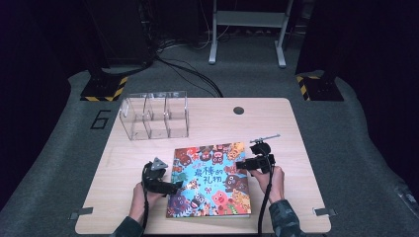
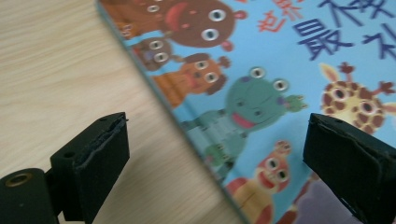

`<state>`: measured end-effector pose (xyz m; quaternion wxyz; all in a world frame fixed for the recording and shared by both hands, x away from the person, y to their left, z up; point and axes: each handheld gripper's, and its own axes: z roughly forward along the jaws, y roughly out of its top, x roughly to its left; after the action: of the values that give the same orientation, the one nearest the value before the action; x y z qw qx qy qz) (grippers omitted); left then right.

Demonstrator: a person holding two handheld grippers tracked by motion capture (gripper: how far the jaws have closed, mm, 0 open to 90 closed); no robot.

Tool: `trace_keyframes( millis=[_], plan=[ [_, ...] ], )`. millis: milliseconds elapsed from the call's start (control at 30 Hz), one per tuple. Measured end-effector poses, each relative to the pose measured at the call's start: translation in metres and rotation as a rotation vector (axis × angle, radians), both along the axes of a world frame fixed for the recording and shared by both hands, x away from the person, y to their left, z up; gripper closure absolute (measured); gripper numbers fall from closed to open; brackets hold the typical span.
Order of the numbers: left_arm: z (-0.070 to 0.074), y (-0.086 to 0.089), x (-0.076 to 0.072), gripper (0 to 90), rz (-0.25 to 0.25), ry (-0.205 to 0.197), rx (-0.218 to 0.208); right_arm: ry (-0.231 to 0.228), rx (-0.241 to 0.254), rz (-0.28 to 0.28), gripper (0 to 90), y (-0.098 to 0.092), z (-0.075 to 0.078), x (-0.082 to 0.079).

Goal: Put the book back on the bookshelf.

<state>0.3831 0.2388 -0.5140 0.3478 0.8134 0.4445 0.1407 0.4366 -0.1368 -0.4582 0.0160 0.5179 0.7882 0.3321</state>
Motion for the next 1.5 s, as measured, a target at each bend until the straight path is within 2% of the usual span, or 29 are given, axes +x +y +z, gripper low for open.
trace_keyframes(
  millis=[100, 167, 267, 300, 333, 367, 400, 433, 567, 667, 767, 867, 1000, 1033, 1067, 1100, 1133, 1167, 1200, 1233, 1267, 1300, 1367, 1400, 1433, 1467, 1500],
  plan=[
    [-0.002, 0.008, 0.000, 8.3, 0.041, 0.000, 0.015, -0.006, 0.003, 0.002, 49.5, 0.000, 0.001, 0.000],
    [-0.003, 0.012, -0.001, 8.4, 0.052, 0.002, 0.009, -0.006, 0.009, 0.000, 49.5, 0.000, 0.002, -0.001],
    [-0.004, 0.015, -0.001, 9.0, 0.048, 0.005, 0.030, -0.013, 0.012, -0.001, 49.4, 0.000, 0.004, -0.002],
    [-0.005, 0.016, -0.001, 9.1, 0.052, 0.010, 0.014, -0.014, 0.012, -0.001, 49.2, 0.001, 0.005, -0.002],
    [-0.005, 0.017, 0.000, 9.0, 0.046, 0.015, 0.019, -0.017, 0.014, 0.001, 49.2, 0.000, 0.006, -0.002],
    [-0.006, 0.017, 0.000, 8.9, 0.058, 0.019, -0.009, -0.018, 0.018, 0.001, 49.2, 0.001, 0.008, -0.002],
    [-0.006, 0.017, 0.001, 8.8, 0.057, 0.017, -0.011, -0.020, 0.020, 0.004, 49.2, 0.001, 0.009, -0.002],
    [-0.006, 0.017, 0.001, 8.7, 0.054, 0.020, -0.007, -0.007, 0.027, -0.006, 49.7, 0.002, 0.012, -0.003],
    [-0.006, 0.017, 0.001, 8.7, 0.051, 0.021, -0.006, -0.030, 0.032, 0.012, 49.1, 0.003, 0.018, -0.003],
    [-0.006, 0.019, 0.002, 8.7, 0.029, 0.023, 0.011, -0.031, 0.043, 0.021, 47.8, 0.004, 0.022, -0.002],
    [-0.006, 0.019, 0.002, 8.6, 0.032, 0.023, 0.009, -0.037, 0.055, 0.042, 46.3, 0.010, 0.025, 0.001],
    [-0.005, 0.018, 0.003, 8.6, 0.038, 0.031, -0.001, -0.055, 0.035, 0.065, 48.0, 0.018, 0.027, 0.004],
    [-0.006, 0.017, 0.003, 8.2, 0.044, 0.027, -0.004, -0.051, 0.023, 0.062, 48.5, 0.022, 0.029, 0.005],
    [-0.005, 0.017, 0.004, 7.8, 0.030, 0.030, 0.017, -0.047, 0.021, 0.056, 48.8, 0.021, 0.029, 0.005],
    [-0.005, 0.016, 0.004, 7.8, 0.033, 0.032, 0.009, -0.045, 0.018, 0.046, 48.9, 0.021, 0.029, 0.005],
    [-0.006, 0.013, 0.004, 7.9, 0.049, 0.018, -0.003, -0.048, 0.012, 0.047, 49.0, 0.020, 0.028, 0.005],
    [-0.006, 0.013, 0.004, 7.9, 0.033, 0.027, 0.011, -0.048, 0.006, 0.043, 49.2, 0.018, 0.028, 0.005],
    [-0.007, 0.010, 0.004, 7.9, 0.046, 0.018, -0.009, -0.051, 0.003, 0.038, 49.2, 0.017, 0.028, 0.005],
    [-0.005, 0.010, 0.005, 7.9, 0.030, 0.027, 0.013, -0.053, -0.001, 0.041, 49.2, 0.016, 0.028, 0.005],
    [-0.007, 0.007, 0.005, 7.9, 0.046, 0.016, -0.005, -0.052, -0.005, 0.033, 49.3, 0.015, 0.029, 0.005],
    [-0.006, 0.006, 0.005, 7.9, 0.026, 0.021, 0.010, -0.056, -0.011, 0.028, 49.3, 0.014, 0.030, 0.005],
    [-0.007, 0.003, 0.005, 7.9, 0.040, 0.018, -0.007, -0.058, -0.013, 0.032, 49.4, 0.012, 0.031, 0.004],
    [-0.007, -0.001, 0.006, 7.9, 0.031, 0.014, 0.002, -0.068, -0.022, 0.025, 49.7, 0.010, 0.034, 0.004],
    [-0.007, -0.003, 0.006, 7.9, 0.036, 0.016, -0.013, -0.068, -0.023, 0.023, 49.9, 0.008, 0.035, 0.004],
    [-0.006, -0.004, 0.006, 7.9, 0.019, 0.015, 0.005, -0.069, -0.021, 0.019, 50.2, 0.007, 0.036, 0.003],
    [-0.007, -0.007, 0.006, 7.9, 0.033, 0.014, -0.004, -0.063, -0.017, 0.008, 50.5, 0.006, 0.038, 0.002],
    [-0.007, -0.008, 0.006, 7.9, 0.026, 0.013, -0.006, -0.078, -0.024, 0.017, 50.9, 0.003, 0.039, 0.002]
  ],
)
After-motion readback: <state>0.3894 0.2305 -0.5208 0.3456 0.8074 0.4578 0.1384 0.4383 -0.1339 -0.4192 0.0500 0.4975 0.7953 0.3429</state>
